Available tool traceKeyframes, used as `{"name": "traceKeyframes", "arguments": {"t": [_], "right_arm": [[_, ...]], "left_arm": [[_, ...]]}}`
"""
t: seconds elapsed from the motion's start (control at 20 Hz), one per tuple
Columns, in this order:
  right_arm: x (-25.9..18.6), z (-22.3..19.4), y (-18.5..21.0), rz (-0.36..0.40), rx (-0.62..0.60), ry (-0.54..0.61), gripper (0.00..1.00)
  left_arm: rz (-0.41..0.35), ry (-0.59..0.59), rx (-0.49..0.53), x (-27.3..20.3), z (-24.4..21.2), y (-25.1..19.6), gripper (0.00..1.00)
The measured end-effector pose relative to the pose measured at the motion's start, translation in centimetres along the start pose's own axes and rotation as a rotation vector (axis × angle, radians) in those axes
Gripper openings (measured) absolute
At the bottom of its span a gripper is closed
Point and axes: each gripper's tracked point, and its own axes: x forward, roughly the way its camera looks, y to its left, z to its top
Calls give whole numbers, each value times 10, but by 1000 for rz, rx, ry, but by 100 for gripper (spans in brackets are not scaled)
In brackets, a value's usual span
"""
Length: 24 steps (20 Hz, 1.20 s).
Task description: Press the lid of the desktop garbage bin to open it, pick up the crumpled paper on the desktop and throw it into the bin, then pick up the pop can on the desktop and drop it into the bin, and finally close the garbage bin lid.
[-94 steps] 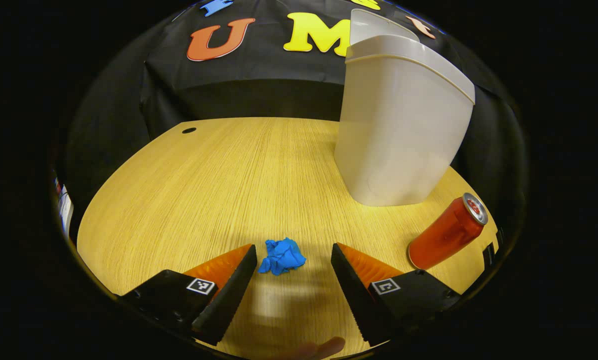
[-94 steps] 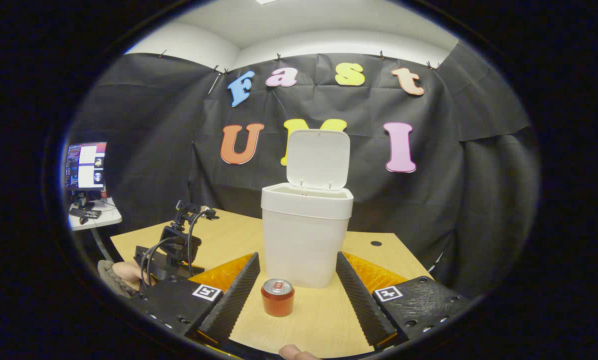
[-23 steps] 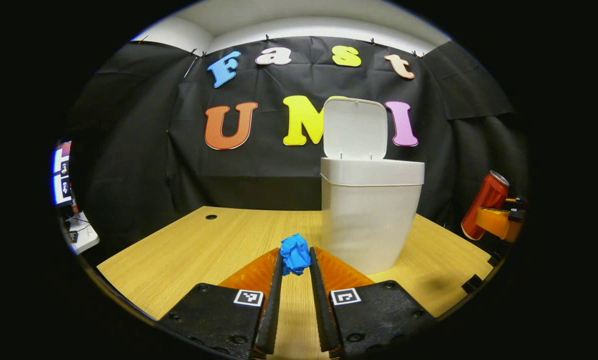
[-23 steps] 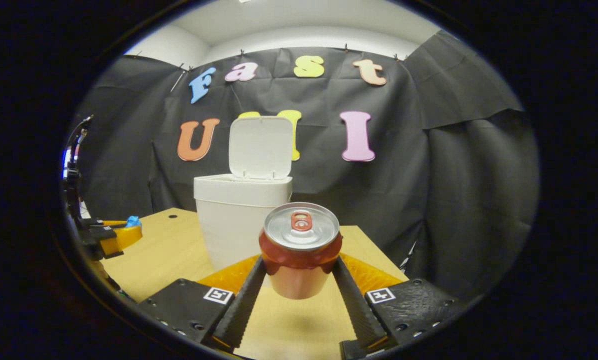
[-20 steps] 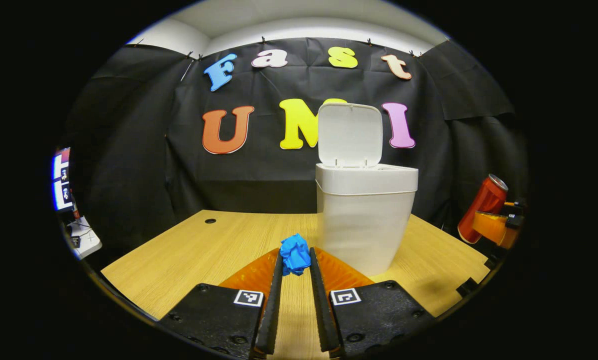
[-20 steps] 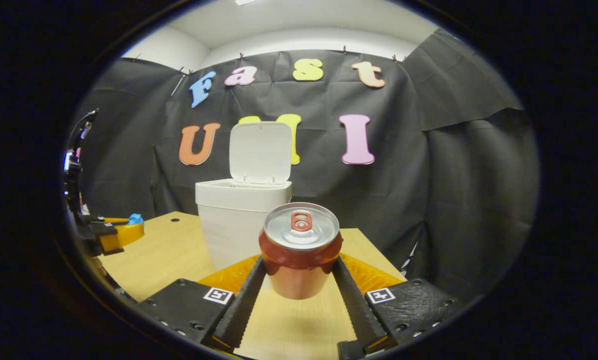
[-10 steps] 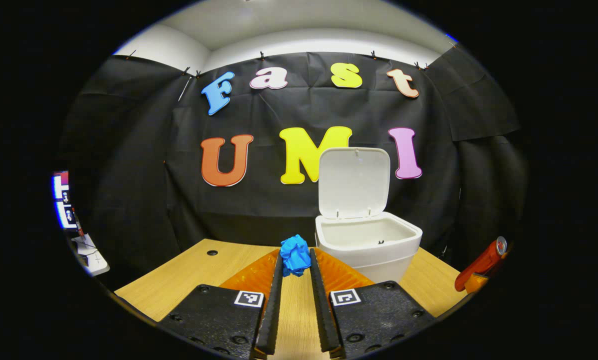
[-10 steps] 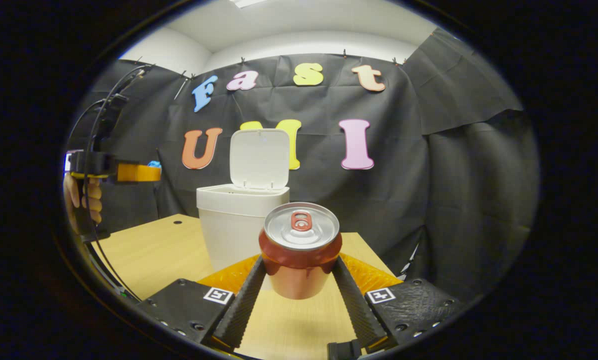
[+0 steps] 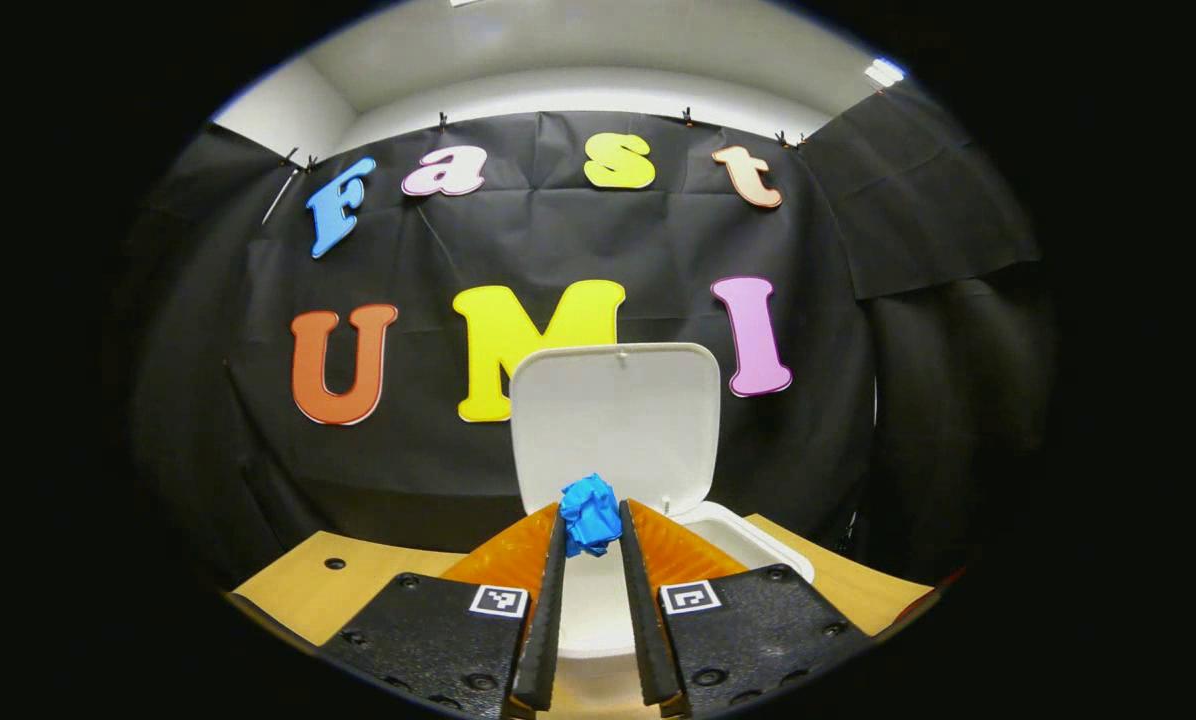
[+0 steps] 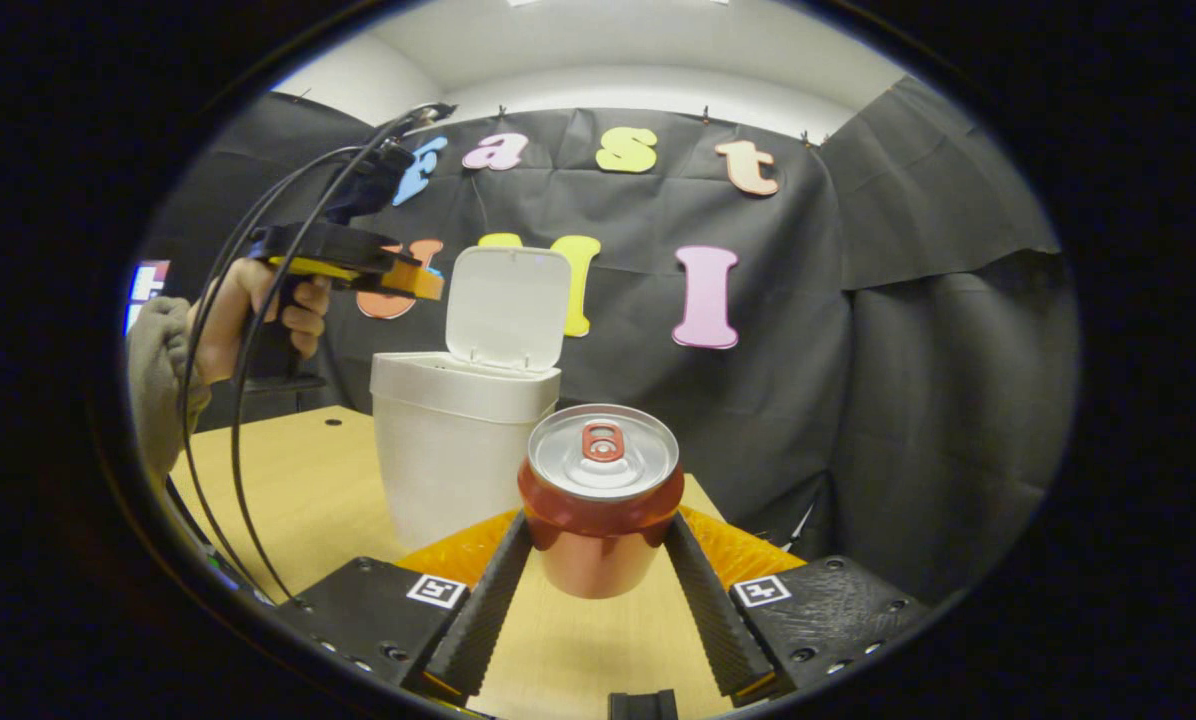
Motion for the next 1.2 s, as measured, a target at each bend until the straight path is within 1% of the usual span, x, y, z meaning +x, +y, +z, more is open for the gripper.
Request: {"name": "traceKeyframes", "arguments": {"t": [0.1, 0.25, 0.45, 0.6, 0.7, 0.75, 0.8, 0.85, 0.9, 0.95, 1.0, 1.05, 1.1, 1.15, 1.2], "right_arm": [[1, -1, -3, 4, -1, 1, 82], [4, -4, -16, -21, -10, 4, 81], [4, -8, -26, -28, 29, 15, 82], [9, -12, -28, -35, 27, 23, 82], [11, -12, -27, -41, 23, 28, 81], [12, -11, -24, -39, 18, 27, 82], [12, -11, -22, -35, 12, 24, 81], [11, -11, -19, -31, 7, 21, 81], [12, -13, -18, -26, 3, 21, 82], [12, -14, -16, -24, 0, 22, 81], [13, -14, -15, -23, -3, 22, 81], [13, -15, -15, -27, -2, 23, 81], [14, -15, -15, -32, 0, 25, 82], [14, -15, -15, -32, 2, 23, 82], [15, -14, -13, -29, 2, 18, 82]], "left_arm": [[-10, 24, -9, 22, -9, -13, 34], [1, 66, -17, 41, -23, -23, 34], [-14, 77, -37, 47, -29, -33, 34], [-23, 88, -55, 48, -34, -35, 34], [3, 96, -29, 46, -36, -28, 36], [0, 102, -28, 47, -39, -28, 39], [-3, 111, -35, 46, -41, -28, 40], [-4, 122, -38, 44, -46, -28, 46], [-17, 139, -42, 41, -50, -30, 48], [-33, 148, -44, 38, -51, -33, 74], [-30, 145, -38, 35, -50, -33, 86], [-33, 137, -33, 31, -49, -31, 80], [-50, 131, -32, 26, -49, -33, 80], [-69, 121, -35, 19, -48, -35, 91], [-71, 106, -31, 13, -46, -35, 99]]}}
